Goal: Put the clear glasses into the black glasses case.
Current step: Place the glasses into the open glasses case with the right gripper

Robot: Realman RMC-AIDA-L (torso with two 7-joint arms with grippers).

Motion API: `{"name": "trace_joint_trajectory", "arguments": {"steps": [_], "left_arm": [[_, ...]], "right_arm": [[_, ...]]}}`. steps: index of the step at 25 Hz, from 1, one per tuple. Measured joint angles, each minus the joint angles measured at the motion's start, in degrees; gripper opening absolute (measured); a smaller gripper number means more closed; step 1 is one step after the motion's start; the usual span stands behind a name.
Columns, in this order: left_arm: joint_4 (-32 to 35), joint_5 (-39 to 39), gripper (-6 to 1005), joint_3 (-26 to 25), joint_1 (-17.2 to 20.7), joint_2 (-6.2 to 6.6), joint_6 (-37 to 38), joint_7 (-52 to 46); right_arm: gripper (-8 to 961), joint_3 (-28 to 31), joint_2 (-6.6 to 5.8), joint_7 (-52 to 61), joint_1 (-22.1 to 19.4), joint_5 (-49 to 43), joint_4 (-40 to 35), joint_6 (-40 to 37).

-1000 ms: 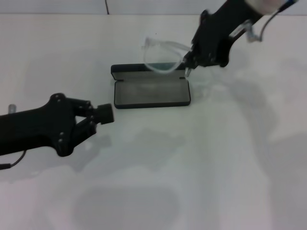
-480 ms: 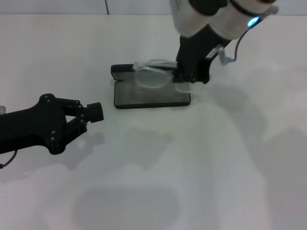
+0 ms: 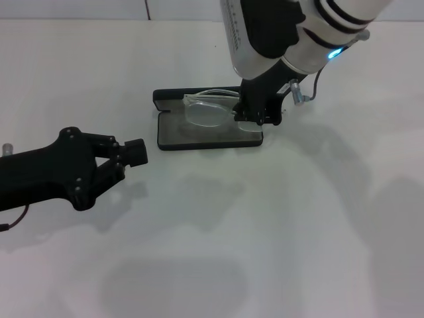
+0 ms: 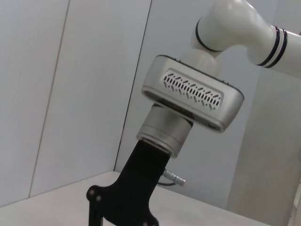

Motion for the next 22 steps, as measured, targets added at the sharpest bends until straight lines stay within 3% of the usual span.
{"name": "trace_joint_trajectory", "arguments": {"steps": [13,22], "left_arm": [[0.04,0.0,82,0.0,-0.53,-0.2,-0.14,0.0],[0.01,0.0,88,0.0,-1.06,-0.32,-0.14,-0.18]], "right_arm": [[75,-5.83,0.0,-0.24,-0.16,2.26,2.26,6.6],[78,-6.87,0.0,-0.58,0.2,3.73,2.42,7.16]]}}
